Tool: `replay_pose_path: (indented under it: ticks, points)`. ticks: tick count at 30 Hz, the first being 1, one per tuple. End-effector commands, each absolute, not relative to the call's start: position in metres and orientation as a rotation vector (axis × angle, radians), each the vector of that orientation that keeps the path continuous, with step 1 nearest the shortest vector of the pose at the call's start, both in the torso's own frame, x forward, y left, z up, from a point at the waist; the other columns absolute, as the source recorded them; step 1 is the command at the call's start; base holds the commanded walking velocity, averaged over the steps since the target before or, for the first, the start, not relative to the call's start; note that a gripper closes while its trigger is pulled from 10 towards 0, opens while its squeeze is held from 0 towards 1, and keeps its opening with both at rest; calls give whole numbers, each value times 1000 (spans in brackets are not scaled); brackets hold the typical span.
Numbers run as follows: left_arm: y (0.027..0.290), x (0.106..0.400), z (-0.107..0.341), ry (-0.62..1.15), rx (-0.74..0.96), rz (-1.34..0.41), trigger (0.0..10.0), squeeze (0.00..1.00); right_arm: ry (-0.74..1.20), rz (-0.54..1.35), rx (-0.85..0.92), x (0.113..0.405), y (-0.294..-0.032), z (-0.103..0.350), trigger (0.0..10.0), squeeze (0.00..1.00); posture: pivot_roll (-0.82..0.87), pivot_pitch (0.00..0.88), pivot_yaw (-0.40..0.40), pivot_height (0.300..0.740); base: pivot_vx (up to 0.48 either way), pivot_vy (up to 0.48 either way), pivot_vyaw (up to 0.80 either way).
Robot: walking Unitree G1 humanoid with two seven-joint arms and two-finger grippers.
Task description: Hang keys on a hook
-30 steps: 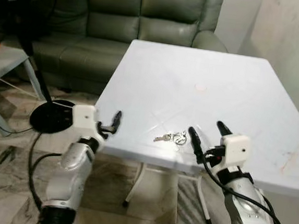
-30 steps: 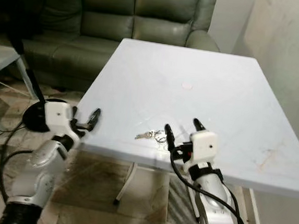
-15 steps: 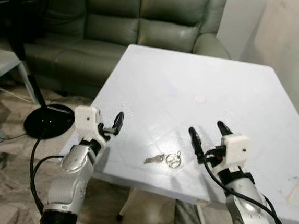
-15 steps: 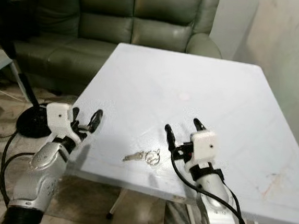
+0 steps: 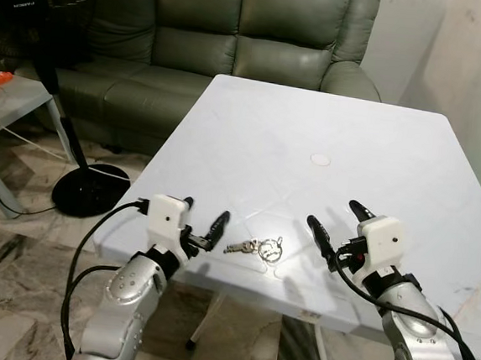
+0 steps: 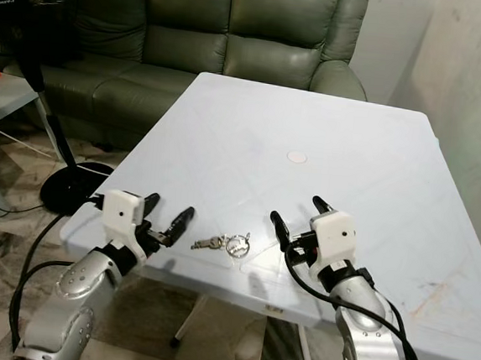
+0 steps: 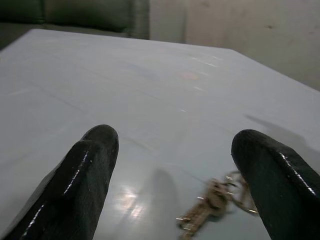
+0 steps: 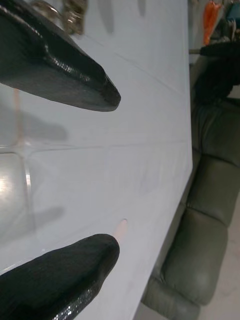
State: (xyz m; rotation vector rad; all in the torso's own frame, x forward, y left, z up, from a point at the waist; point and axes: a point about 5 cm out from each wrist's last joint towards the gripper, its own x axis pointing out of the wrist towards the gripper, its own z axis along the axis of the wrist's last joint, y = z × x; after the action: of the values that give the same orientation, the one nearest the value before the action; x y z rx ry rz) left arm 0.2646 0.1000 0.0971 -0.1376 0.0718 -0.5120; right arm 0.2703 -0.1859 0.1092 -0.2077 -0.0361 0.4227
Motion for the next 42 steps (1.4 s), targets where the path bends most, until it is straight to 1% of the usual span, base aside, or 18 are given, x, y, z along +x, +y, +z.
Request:
replay_pose_path:
  ticks: [1,12,21,27,30,42]
  points:
    - [98,263,102,53,-122,-529,10000,0,-26,457,-206,274,-185,111,10000,0,-6,0,-10,740,0,0,0]
    - [93,257,101,65,-132,-556,10000,0,-10,562,-195,278,-167,109,10000,0,2,0,-16,740,0,0,0]
    - [91,254,103,63,-131,-554,10000,0,-4,591,-179,283,-160,108,10000,0,9,4,-30,740,0,0,0]
    - [88,249,103,62,-131,-557,10000,0,6,620,-176,286,-153,106,10000,0,13,22,-38,740,0,0,0]
    - [87,246,104,66,-144,-549,10000,0,15,636,-171,287,-149,106,10000,0,17,46,-48,740,0,0,0]
    - [83,237,104,79,-161,-527,10000,0,87,650,-126,279,-136,95,10000,0,22,92,-73,740,0,0,0]
